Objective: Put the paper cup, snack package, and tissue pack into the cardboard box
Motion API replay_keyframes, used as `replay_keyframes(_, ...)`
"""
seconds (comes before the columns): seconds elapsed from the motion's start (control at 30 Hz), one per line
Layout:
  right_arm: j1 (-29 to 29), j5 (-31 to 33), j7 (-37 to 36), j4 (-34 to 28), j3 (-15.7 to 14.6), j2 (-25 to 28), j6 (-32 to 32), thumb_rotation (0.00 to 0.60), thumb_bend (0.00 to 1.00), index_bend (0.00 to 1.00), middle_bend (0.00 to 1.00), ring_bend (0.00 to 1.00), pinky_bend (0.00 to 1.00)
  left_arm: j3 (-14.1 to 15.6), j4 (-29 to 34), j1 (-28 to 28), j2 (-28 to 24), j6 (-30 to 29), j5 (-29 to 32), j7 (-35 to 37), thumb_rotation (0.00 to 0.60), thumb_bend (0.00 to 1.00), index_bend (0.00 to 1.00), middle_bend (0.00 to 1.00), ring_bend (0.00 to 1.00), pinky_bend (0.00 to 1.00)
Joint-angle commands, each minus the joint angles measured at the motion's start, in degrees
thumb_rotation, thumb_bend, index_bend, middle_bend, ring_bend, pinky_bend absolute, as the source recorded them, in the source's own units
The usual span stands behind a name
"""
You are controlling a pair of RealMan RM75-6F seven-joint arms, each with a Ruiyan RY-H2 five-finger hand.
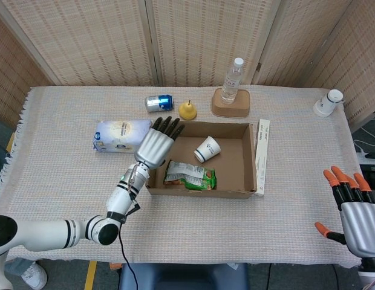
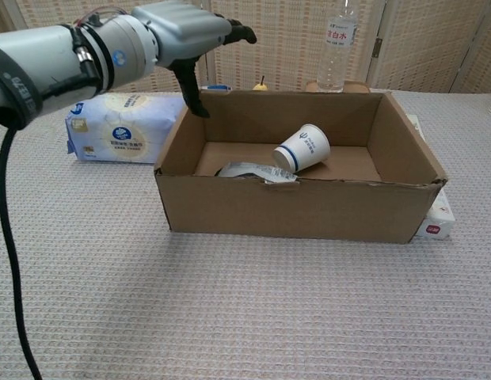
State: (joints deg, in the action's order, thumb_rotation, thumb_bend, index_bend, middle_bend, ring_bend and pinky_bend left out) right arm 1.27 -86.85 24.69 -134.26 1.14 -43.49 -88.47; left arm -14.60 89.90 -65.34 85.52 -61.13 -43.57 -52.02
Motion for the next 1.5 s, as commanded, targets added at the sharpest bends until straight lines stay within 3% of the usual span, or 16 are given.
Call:
replay_keyframes(0.03, 0.1, -0.1, 0.1, 0.0, 0.0, 0.0, 0.0, 0.6, 0.0, 0.0, 0.0, 0.0, 0.0, 1.1, 0.2, 1.7, -4.5, 1.2, 3.0, 0.0, 0.6, 0.14, 0.0, 0.0, 0.0, 0.11)
replay_keyframes(0.17, 0.0, 0.0, 0.5, 0.0, -0.1, -0.3, 0.3, 0.6, 0.0, 0.0, 0.0, 0.0, 0.0, 2.1, -2.1, 3.4, -7.4, 2.9, 5.2, 1.9, 0.6, 0.14, 0.0, 0.0, 0.0, 0.11)
replay_keyframes(0.37, -0.5, 0.9, 1.2, 0.1, 0.2, -0.7, 0.7, 0.6, 0.0, 0.0, 0.0, 0.0, 0.0, 3.4, -6.0, 3.9, -7.5, 6.7, 7.2, 4.1, 0.6, 0.14, 0.0, 0.0, 0.0, 0.11)
replay_keyframes(1.0, -1.6, 5.6, 4.8, 1.2, 2.1, -3.2, -0.3, 0.6, 0.0, 0.0, 0.0, 0.0, 0.0, 5.1, -27.9, -0.3, 3.0, 19.3, 11.6, 8.1, 0.6, 0.14, 0.0, 0.0, 0.0, 0.11)
replay_keyframes(1.5, -1.8, 3.1, 6.4, 1.0, 0.8, -4.6, 0.6, 0.6, 0.0, 0.0, 0.0, 0.0, 0.0, 7.2, -40.4, -0.2, 6.7, 26.9, 11.4, 11.1, 0.6, 0.14, 0.0, 0.0, 0.0, 0.15)
